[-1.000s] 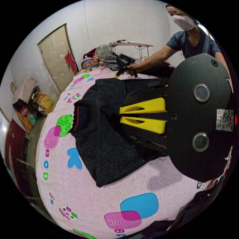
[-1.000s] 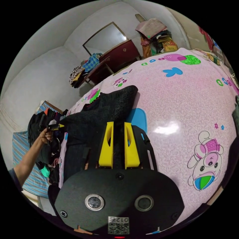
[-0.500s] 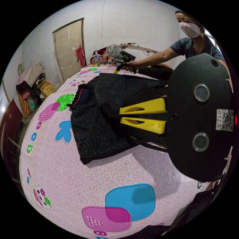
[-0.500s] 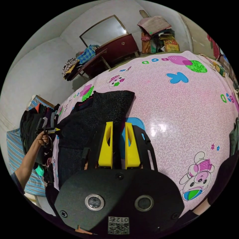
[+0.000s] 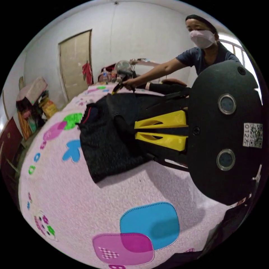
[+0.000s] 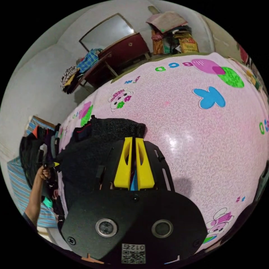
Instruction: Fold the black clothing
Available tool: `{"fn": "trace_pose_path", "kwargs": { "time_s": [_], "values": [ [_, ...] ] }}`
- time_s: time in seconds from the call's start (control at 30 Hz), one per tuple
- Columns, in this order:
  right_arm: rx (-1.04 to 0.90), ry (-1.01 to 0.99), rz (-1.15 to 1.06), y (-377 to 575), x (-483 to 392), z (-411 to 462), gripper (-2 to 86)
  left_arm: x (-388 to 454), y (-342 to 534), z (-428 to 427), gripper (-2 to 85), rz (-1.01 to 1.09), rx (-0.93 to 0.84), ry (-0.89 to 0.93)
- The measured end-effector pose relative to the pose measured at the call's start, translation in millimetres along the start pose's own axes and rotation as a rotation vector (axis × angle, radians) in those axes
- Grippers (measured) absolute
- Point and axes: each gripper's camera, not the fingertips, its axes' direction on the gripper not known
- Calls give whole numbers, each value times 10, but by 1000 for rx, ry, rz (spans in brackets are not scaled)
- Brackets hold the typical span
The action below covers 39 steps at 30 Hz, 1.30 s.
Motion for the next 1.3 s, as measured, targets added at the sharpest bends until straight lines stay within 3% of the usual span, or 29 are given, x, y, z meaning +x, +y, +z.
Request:
{"fn": "trace_pose_path", "kwargs": {
  "time_s": [0.23,0.37,0.67,0.8,0.93,1.13,1.3],
  "values": [
    [6,20,-20,148,-120,-131,59,26,470,-107,31,0,229,-158],
    [-23,-112,-31,561,-93,-365,64,220,974,-219,34,49,317,-285],
    [-44,-193,26,1199,-242,-372,82,1110,1565,485,26,337,314,-518],
    [-180,-99,-36,1210,-415,-163,48,1120,1640,783,17,277,243,-546],
    [-162,-79,-50,1324,-462,-163,21,1085,1838,1094,9,256,135,-619],
    [-122,-158,34,1578,-438,-159,35,1188,2165,1282,8,231,187,-609],
    [-100,-57,-19,1890,-705,-378,53,1366,2683,1376,9,249,192,-615]
  ]
}}
